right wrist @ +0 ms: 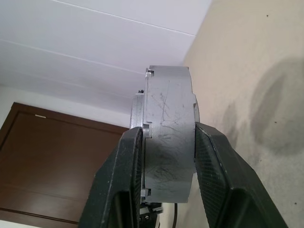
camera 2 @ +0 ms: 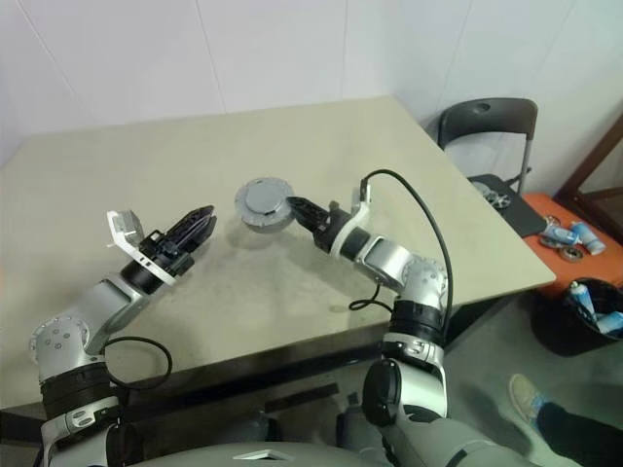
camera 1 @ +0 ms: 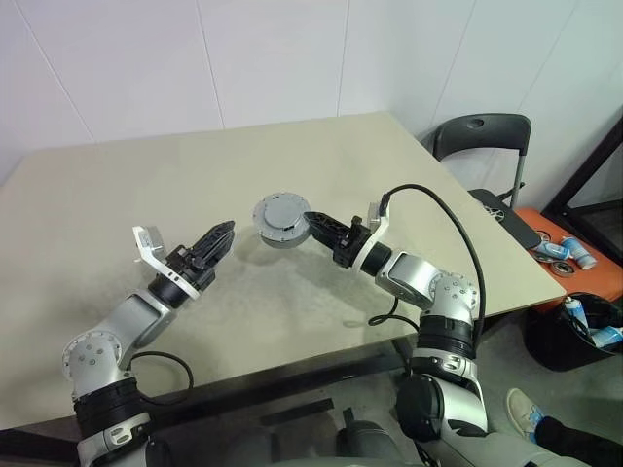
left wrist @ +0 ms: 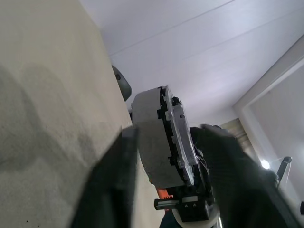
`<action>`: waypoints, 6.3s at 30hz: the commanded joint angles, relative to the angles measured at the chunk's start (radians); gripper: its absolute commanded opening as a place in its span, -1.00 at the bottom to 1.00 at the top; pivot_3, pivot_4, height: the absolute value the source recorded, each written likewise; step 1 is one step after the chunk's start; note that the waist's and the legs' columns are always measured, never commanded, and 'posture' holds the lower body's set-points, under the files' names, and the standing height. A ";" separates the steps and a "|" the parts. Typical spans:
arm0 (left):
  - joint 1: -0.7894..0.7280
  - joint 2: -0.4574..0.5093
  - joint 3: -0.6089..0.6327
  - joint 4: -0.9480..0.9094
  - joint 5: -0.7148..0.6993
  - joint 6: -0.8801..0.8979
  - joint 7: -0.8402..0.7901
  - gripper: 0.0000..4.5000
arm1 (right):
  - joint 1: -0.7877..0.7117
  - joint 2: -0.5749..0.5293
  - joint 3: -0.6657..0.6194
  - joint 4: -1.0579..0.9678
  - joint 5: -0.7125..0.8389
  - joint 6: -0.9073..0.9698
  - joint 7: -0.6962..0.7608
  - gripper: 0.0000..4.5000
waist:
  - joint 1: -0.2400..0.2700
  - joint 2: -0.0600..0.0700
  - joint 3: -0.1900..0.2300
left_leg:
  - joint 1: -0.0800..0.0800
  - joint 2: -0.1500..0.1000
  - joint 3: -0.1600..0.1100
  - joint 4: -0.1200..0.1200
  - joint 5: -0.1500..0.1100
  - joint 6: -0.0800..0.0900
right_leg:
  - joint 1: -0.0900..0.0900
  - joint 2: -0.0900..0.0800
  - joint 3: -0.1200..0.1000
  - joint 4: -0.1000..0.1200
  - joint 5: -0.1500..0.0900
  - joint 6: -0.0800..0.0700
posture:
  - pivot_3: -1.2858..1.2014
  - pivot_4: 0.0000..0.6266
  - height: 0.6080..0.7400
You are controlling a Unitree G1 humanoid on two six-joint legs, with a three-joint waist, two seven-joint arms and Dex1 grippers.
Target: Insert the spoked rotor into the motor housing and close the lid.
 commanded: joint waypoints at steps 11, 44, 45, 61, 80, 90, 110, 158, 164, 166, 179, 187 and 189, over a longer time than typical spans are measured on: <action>-0.011 0.035 -0.077 0.045 -0.067 0.005 -0.022 0.72 | -0.047 0.001 0.047 -0.050 0.107 -0.028 0.000 -0.44 | 0.000 0.000 0.000 | 0.000 0.000 0.000 0.002 0.000 0.000 | 0.000 0.001 -0.001 0.002 0.000 0.001 | 0.03 -1.00 1.00; -0.173 -0.086 -0.145 0.227 0.064 -0.062 -0.075 0.18 | -0.029 -0.020 0.097 -0.040 0.124 -0.040 -0.023 -0.44 | 0.000 0.000 0.000 | 0.000 -0.002 0.000 0.015 0.000 0.000 | 0.000 0.001 0.000 0.015 0.000 0.001 | 0.03 -1.00 1.00; -0.177 -0.086 -0.145 0.222 0.057 -0.057 -0.073 0.09 | -0.030 -0.019 0.098 -0.038 0.123 -0.042 -0.023 -0.44 | 0.000 -0.001 0.000 | 0.000 -0.002 0.000 0.015 0.000 0.000 | 0.000 0.001 0.000 0.015 0.000 0.001 | 0.03 -1.00 1.00; -0.213 -0.145 -0.179 0.059 -0.109 -0.056 0.130 0.08 | 0.000 -0.035 0.170 -0.095 0.055 -0.094 0.026 -0.44 | 0.002 -0.001 0.000 | 0.000 -0.002 -0.001 0.015 0.000 0.000 | 0.000 0.001 0.000 0.015 0.000 0.001 | 0.03 -1.00 1.00; -0.186 -0.044 -0.105 0.124 -0.029 -0.135 0.081 0.07 | -0.012 -0.053 0.146 -0.015 0.072 -0.102 0.006 0.29 | 0.000 -0.001 0.000 | 0.000 -0.003 0.000 0.015 0.000 0.000 | 0.000 0.002 0.000 0.015 0.000 0.001 | 0.03 -1.00 1.00; -0.136 0.113 0.025 0.248 0.076 -0.238 0.005 0.07 | -0.025 -0.056 0.165 -0.001 0.076 -0.111 0.030 0.29 | -0.003 -0.001 0.000 | 0.000 -0.001 0.000 0.015 0.000 0.000 | 0.000 0.002 0.000 0.015 0.000 0.001 | 0.03 -1.00 1.00; -0.148 0.281 0.090 0.610 0.521 -0.505 -0.127 0.07 | -0.018 -0.064 0.191 0.004 0.051 -0.105 0.038 0.29 | 0.001 -0.003 -0.002 | 0.000 0.000 0.000 0.015 0.000 0.000 | 0.000 0.000 0.000 0.015 0.001 0.001 | 0.03 -1.00 1.00; -0.088 0.462 -0.243 0.050 0.639 -0.047 -0.591 0.99 | 0.019 -0.449 0.499 -0.163 -0.342 -0.221 0.359 0.31 | -0.026 -0.006 -0.006 | 0.001 -0.005 0.005 0.000 0.001 -0.002 | -0.007 -0.015 0.001 0.013 0.001 -0.003 | 0.03 -1.00 1.00; -0.088 0.424 -0.391 0.039 0.774 -0.148 -0.598 0.99 | 0.071 -0.499 0.531 -0.203 -0.458 -0.302 0.387 0.31 | -0.019 -0.006 -0.006 | 0.001 -0.004 0.005 0.004 0.001 -0.001 | -0.005 -0.012 0.000 0.014 0.001 -0.003 | 0.03 -1.00 1.00; -0.076 0.417 -0.412 0.011 0.778 -0.164 -0.624 0.99 | 0.093 -0.502 0.522 -0.237 -0.458 -0.293 0.392 0.31 | -0.018 -0.006 -0.006 | 0.001 -0.004 0.005 0.006 0.001 -0.001 | -0.004 -0.011 0.000 0.014 0.001 -0.002 | 0.03 -1.00 1.00; -0.058 0.426 -0.391 -0.002 0.765 -0.159 -0.718 0.99 | 0.099 -0.512 0.540 -0.288 -0.484 -0.259 0.442 0.31 | 0.001 -0.006 -0.006 | 0.003 0.001 0.005 0.016 0.001 -0.001 | 0.000 0.001 0.000 0.017 0.001 -0.002 | 0.03 -1.00 1.00; -0.035 0.430 -0.352 -0.012 0.748 -0.143 -0.695 0.99 | 0.079 -0.475 0.544 -0.257 -0.497 -0.230 0.441 0.31 | 0.001 -0.007 -0.006 | 0.003 0.002 0.005 0.016 0.001 -0.001 | 0.000 0.001 0.000 0.017 0.001 -0.001 | 0.03 -1.00 1.00; -0.031 0.427 -0.344 -0.021 0.740 -0.133 -0.695 0.99 | 0.071 -0.464 0.527 -0.251 -0.486 -0.231 0.445 0.31 | 0.001 -0.007 -0.006 | 0.003 0.002 0.005 0.016 0.001 -0.001 | 0.000 0.001 0.000 0.017 0.001 -0.001 | 0.03 -1.00 1.00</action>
